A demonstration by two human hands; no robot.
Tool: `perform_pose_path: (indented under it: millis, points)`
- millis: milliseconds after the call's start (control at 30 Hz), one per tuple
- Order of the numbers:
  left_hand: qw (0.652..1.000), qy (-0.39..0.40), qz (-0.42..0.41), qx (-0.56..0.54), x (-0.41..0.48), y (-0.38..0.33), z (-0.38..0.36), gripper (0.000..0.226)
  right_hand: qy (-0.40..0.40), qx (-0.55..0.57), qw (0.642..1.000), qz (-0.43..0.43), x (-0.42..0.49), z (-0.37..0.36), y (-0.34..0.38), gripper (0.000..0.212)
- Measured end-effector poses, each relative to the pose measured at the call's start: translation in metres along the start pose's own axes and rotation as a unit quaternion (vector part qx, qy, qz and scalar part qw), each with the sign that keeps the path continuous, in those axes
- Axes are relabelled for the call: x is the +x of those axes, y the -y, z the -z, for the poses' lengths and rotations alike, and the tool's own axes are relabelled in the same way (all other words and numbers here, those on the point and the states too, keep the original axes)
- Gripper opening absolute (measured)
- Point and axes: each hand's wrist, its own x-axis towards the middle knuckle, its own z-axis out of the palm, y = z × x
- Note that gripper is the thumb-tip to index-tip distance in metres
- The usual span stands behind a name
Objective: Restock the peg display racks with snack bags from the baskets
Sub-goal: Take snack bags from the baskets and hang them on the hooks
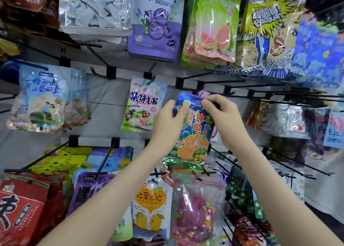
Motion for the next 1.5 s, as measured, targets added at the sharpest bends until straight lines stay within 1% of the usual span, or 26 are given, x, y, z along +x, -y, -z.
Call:
perform_pose_path:
  millis: [133,233,300,400,467,567,667,833,967,1100,1233,1333,1433,1500]
  points:
    - [0.998,0.031,-0.008,0.056,0.011,-0.009,-0.017,0.040,-0.063,0.000,0.998,0.017,0.001,0.012,-0.008,0.019]
    - [0.996,0.052,-0.019,0.076,0.020,-0.016,-0.031,0.042,-0.118,-0.036,0.991,0.057,0.005,0.023,-0.011,0.019]
    - [0.995,0.063,-0.034,0.074,0.023,-0.023,-0.039,0.038,-0.152,-0.055,0.983,0.089,0.008,0.029,-0.012,0.019]
    - [0.993,0.070,-0.045,0.080,0.028,-0.029,-0.051,0.040,-0.190,-0.087,0.971,0.120,0.013,0.036,-0.013,0.011]
    - [0.994,0.072,-0.038,0.077,0.033,-0.029,-0.058,0.043,-0.198,-0.095,0.969,0.112,0.019,0.041,-0.017,0.007]
    - [0.992,0.088,-0.022,0.084,0.039,-0.022,-0.064,0.043,-0.180,-0.110,0.974,0.078,0.028,0.047,-0.022,0.009]
    - [0.992,0.089,-0.024,0.087,0.044,-0.015,-0.064,0.045,-0.170,-0.129,0.974,0.071,0.035,0.051,-0.023,0.010]
    - [0.990,0.098,-0.042,0.098,0.050,-0.011,-0.064,0.045,-0.133,-0.053,0.990,0.003,0.038,0.055,-0.020,0.012]
    - [0.984,0.118,-0.057,0.121,0.053,-0.009,-0.059,0.045,-0.113,-0.009,0.993,-0.022,0.042,0.059,-0.014,0.017]
    - [0.979,0.131,-0.067,0.145,0.055,-0.007,-0.055,0.050,-0.099,-0.026,0.994,-0.024,0.043,0.060,-0.008,0.018]
    - [0.981,0.129,-0.053,0.134,0.057,-0.005,-0.059,0.053,-0.087,-0.047,0.995,-0.029,0.042,0.064,-0.006,0.016]
    - [0.988,0.108,-0.044,0.097,0.055,-0.008,-0.062,0.045,-0.069,-0.036,0.997,-0.029,0.042,0.067,-0.008,0.019]
    - [0.991,0.091,-0.056,0.077,0.055,-0.014,-0.067,0.035,-0.057,-0.024,0.998,-0.013,0.042,0.066,-0.010,0.019]
    - [0.992,0.075,-0.071,0.075,0.056,-0.015,-0.071,0.034,-0.051,-0.018,0.999,-0.004,0.041,0.067,-0.012,0.017]
